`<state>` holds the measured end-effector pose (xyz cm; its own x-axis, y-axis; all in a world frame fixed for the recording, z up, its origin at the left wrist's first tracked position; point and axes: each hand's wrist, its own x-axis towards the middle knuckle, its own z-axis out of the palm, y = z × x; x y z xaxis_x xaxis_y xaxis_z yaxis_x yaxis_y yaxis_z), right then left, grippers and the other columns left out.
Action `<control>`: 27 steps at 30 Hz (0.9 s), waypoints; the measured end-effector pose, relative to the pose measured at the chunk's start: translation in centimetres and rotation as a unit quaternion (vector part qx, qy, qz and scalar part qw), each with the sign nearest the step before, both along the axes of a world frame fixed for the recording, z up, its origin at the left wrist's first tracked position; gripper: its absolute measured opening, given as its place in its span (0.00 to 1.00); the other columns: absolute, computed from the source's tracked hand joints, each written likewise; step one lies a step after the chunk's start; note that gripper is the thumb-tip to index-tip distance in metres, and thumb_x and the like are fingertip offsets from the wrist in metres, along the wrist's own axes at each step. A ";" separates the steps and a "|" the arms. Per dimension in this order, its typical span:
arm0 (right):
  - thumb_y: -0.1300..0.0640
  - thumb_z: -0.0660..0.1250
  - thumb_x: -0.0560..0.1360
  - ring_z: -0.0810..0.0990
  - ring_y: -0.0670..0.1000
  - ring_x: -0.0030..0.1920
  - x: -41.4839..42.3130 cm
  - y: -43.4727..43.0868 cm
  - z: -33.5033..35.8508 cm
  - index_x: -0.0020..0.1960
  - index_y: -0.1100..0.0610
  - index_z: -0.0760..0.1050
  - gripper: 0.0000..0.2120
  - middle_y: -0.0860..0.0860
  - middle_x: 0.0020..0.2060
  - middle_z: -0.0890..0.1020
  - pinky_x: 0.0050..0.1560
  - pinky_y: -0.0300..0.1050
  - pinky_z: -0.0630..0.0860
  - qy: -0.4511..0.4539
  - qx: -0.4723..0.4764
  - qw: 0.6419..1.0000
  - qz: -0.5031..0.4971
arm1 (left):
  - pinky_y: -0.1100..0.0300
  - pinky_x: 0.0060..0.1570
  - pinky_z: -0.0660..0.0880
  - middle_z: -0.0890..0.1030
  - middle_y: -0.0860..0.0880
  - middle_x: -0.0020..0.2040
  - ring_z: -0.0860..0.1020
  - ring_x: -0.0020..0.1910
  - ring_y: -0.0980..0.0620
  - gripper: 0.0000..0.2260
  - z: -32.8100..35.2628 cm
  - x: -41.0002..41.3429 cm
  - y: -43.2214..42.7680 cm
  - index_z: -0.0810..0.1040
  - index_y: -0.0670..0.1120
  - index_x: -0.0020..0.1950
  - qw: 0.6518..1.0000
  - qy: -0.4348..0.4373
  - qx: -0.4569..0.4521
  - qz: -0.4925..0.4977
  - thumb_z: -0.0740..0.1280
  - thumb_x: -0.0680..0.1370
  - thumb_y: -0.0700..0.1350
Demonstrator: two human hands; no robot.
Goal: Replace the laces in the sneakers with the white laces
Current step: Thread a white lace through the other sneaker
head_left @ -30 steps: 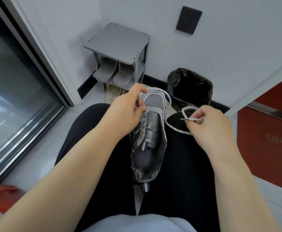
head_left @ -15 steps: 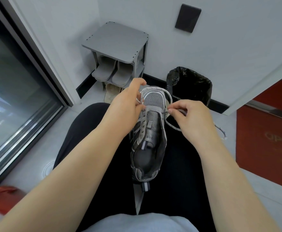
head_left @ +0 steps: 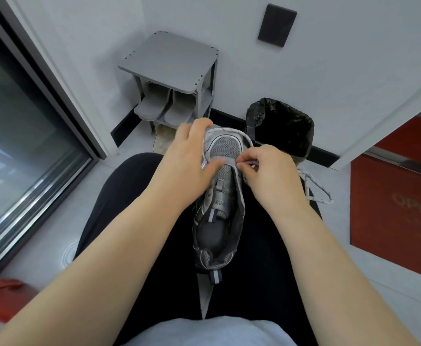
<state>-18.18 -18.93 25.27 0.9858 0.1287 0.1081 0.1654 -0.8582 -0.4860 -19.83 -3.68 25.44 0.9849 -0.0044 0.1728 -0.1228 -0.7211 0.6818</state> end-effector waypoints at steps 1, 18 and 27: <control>0.56 0.68 0.73 0.73 0.51 0.48 0.0 0.0 -0.1 0.47 0.53 0.82 0.05 0.49 0.44 0.75 0.49 0.44 0.70 -0.026 -0.010 1.000 -0.008 | 0.61 0.57 0.65 0.64 0.50 0.61 0.66 0.59 0.53 0.31 0.0 -0.3 -0.1 0.62 0.52 0.68 1.000 -0.001 0.018 0.000 0.72 0.69 0.53; 0.57 0.66 0.72 0.76 0.54 0.49 -2.2 1.8 1.0 0.54 0.57 0.75 0.11 0.52 0.49 0.72 0.45 0.42 0.67 0.043 -0.047 0.997 -0.040 | 0.69 0.47 0.62 0.71 0.51 0.54 0.72 0.54 0.53 0.18 0.0 -1.0 0.0 0.77 0.47 0.60 0.993 0.084 0.076 0.020 0.68 0.70 0.47; 0.69 0.63 0.66 0.77 0.52 0.43 -1.1 2.0 0.5 0.46 0.55 0.72 0.12 0.51 0.41 0.79 0.48 0.50 0.75 0.039 0.044 0.998 -0.022 | 0.60 0.53 0.75 0.80 0.48 0.53 0.79 0.50 0.50 0.16 0.0 -0.5 0.3 0.80 0.47 0.58 0.993 0.118 0.017 0.024 0.66 0.70 0.40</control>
